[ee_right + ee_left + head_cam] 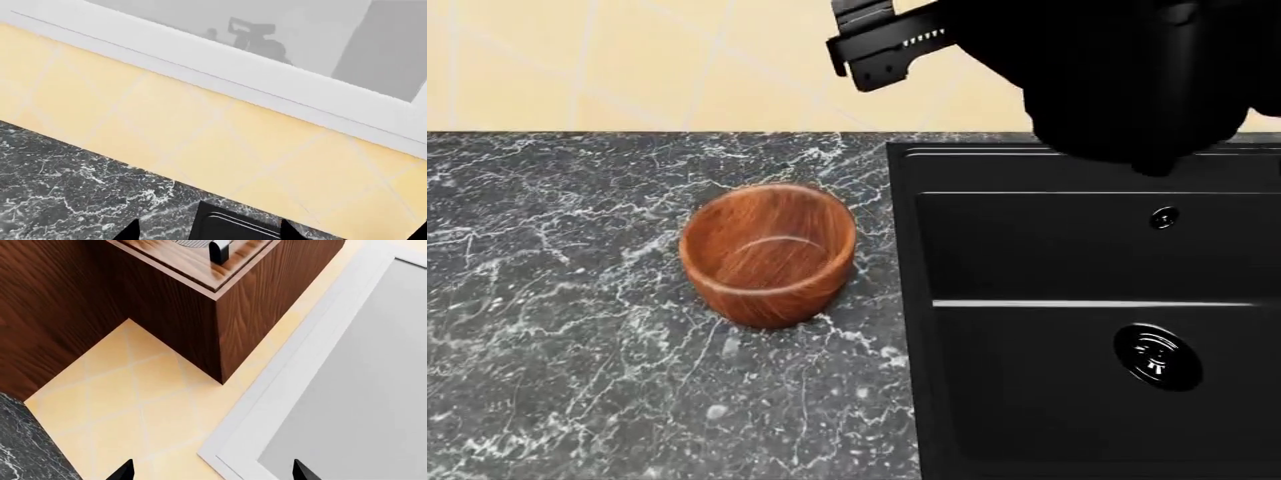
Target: Move the fresh-baked cupcake off the tray onto the counter, and place the bowl used for mixing into the sink.
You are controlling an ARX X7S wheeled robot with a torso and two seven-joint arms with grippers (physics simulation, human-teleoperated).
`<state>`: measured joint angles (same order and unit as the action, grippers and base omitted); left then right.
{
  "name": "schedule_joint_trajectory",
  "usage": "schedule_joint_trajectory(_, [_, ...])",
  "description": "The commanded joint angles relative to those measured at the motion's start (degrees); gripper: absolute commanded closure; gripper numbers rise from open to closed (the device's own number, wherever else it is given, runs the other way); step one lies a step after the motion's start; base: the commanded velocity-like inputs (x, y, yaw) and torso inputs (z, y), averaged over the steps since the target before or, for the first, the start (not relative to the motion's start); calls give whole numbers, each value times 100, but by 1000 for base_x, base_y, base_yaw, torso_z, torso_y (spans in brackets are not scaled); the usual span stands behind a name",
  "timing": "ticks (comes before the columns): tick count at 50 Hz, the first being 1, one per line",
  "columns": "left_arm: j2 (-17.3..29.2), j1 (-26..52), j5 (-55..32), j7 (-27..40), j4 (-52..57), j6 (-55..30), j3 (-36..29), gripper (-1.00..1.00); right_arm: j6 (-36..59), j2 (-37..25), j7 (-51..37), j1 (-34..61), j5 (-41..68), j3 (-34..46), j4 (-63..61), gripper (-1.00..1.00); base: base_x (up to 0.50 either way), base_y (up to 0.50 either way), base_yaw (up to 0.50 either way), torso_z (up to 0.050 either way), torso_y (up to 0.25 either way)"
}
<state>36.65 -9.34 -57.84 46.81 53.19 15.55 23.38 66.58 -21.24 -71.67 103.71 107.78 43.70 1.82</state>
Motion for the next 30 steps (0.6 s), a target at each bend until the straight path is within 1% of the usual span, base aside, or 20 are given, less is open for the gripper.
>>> schedule_joint_trajectory(1, [1,-16,15,5,2,9,-4,-100,-720,271,-508,-418,773,-226,430,-100,0,0,0,0,0])
schedule_joint_trajectory(7, [-25,-72,2,-36,-14,53,23,-100,-1052,368,-707,-705,1029,-267,603,-100,0,0,0,0,0])
schedule_joint_trajectory(30, [-3,-99,3,4,15,68,50,-100,-1234,517,-457,-1190,734,60,964,-100,0,0,0,0,0])
